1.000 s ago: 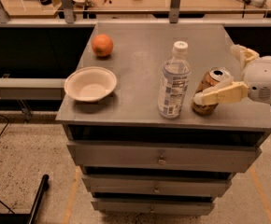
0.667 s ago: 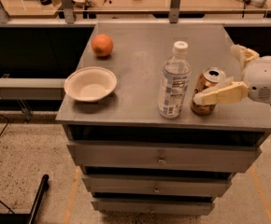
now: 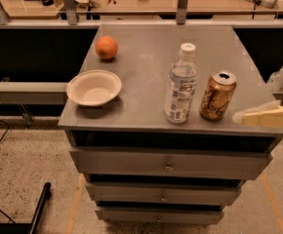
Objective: Move orange can near blue plastic bottle
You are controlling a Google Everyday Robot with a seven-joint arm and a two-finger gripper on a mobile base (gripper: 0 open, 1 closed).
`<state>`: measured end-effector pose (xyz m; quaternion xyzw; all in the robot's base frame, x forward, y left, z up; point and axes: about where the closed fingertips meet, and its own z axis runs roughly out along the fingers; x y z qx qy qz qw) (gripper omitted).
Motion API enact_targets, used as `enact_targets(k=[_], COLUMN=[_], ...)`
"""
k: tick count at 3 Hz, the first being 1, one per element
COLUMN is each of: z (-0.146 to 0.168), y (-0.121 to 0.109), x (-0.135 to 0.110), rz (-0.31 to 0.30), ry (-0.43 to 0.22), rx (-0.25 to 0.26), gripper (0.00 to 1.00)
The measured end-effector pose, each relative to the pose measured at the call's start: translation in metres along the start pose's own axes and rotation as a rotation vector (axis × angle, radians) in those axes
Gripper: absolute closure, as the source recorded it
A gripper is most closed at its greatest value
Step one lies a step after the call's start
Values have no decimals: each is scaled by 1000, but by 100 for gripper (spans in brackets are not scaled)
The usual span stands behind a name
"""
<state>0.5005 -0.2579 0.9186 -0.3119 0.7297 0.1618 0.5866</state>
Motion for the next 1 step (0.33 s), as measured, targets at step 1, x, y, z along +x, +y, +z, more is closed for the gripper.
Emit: enact_targets(k=[1], z=[-17], y=[-7], x=[6], rz=[12], ry=[4], rx=[35], gripper=[0])
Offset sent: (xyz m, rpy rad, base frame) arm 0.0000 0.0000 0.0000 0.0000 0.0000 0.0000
